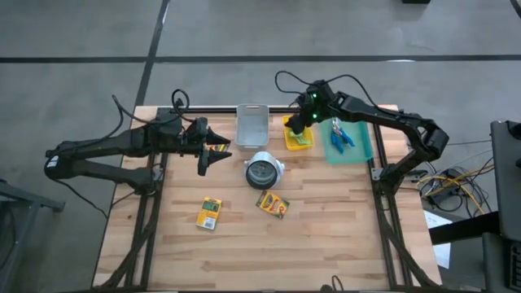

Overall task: Pick & Place School Supplies
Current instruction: Put the pack of crayon into the gray bin

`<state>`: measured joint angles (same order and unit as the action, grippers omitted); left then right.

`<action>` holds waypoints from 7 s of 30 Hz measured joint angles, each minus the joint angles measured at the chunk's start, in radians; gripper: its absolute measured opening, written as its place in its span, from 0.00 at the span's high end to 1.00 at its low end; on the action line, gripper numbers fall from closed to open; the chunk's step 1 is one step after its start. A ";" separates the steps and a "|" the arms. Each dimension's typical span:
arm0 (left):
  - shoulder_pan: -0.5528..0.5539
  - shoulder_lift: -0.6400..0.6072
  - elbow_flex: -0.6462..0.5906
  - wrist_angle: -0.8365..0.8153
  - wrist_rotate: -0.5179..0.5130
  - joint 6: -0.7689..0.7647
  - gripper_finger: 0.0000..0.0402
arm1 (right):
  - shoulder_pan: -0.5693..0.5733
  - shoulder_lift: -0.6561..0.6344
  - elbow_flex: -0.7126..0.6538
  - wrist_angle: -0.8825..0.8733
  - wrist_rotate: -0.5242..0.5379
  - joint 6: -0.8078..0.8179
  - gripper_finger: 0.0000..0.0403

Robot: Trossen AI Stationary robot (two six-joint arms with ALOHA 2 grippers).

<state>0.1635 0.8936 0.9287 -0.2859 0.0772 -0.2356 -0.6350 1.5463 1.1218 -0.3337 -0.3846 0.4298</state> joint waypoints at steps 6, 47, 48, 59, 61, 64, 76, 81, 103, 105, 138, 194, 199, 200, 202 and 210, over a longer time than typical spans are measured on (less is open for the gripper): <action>0.000 0.000 0.000 0.001 0.000 0.000 0.42 | 0.055 -0.001 0.110 0.002 -0.163 -0.086 0.68; -0.003 -0.080 0.000 -0.417 0.063 -0.294 0.42 | 0.746 -0.004 0.346 0.265 0.276 -0.112 0.82; -0.003 -0.080 0.000 -0.423 0.062 -0.314 0.42 | 0.753 -0.003 0.344 0.263 0.307 -0.128 0.82; -0.108 -0.105 -0.001 -0.641 -0.216 -0.696 0.42 | 0.806 0.025 0.337 0.262 0.339 -0.292 0.83; -0.160 -0.105 -0.001 -0.638 -0.226 -0.762 0.42 | 0.808 0.052 0.337 0.262 0.338 -0.292 0.83; -0.245 -0.097 -0.001 -0.637 -0.276 -0.856 0.42 | 0.808 0.095 0.334 0.257 0.336 -0.292 0.83; -0.556 -0.013 -0.001 -0.633 -0.402 -1.130 0.42 | 0.808 0.249 0.342 0.263 0.332 -0.272 0.83; -0.614 0.054 -0.001 -0.633 -0.427 -1.172 0.42 | 0.808 0.271 0.342 0.262 0.326 -0.090 0.83; -0.623 -0.061 -0.244 -0.342 -0.430 -0.878 0.46 | 0.818 0.140 0.344 0.272 0.302 -0.070 0.83; -0.622 -0.119 -0.333 -0.238 -0.415 -0.868 0.47 | 0.818 0.129 0.344 0.270 0.302 -0.072 0.83; -0.525 -0.462 -0.787 0.015 -0.395 -0.944 0.50 | 0.614 0.013 0.344 0.233 0.572 -0.047 0.83; -0.031 -0.408 -0.656 -0.005 0.293 -0.806 0.52 | 0.610 0.013 0.343 0.235 0.569 -0.047 0.83; 0.023 -0.388 -0.656 -0.005 0.306 -0.786 0.52 | 0.610 0.013 0.343 0.235 0.569 -0.047 0.83; 0.028 -0.387 -0.656 -0.005 0.303 -0.787 0.52 | 0.610 0.013 0.343 0.235 0.569 -0.047 0.83; 0.034 -0.388 -0.656 -0.005 0.304 -0.806 0.52 | 0.610 0.013 0.343 0.235 0.569 -0.047 0.83; 0.033 -0.395 -0.659 -0.020 0.280 -0.907 0.52 | 0.610 0.013 0.343 0.235 0.569 -0.047 0.83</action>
<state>0.1967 0.4988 0.2698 -0.3054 0.3577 -1.1427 -0.0246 1.5597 1.4651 -0.0988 0.1848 0.3827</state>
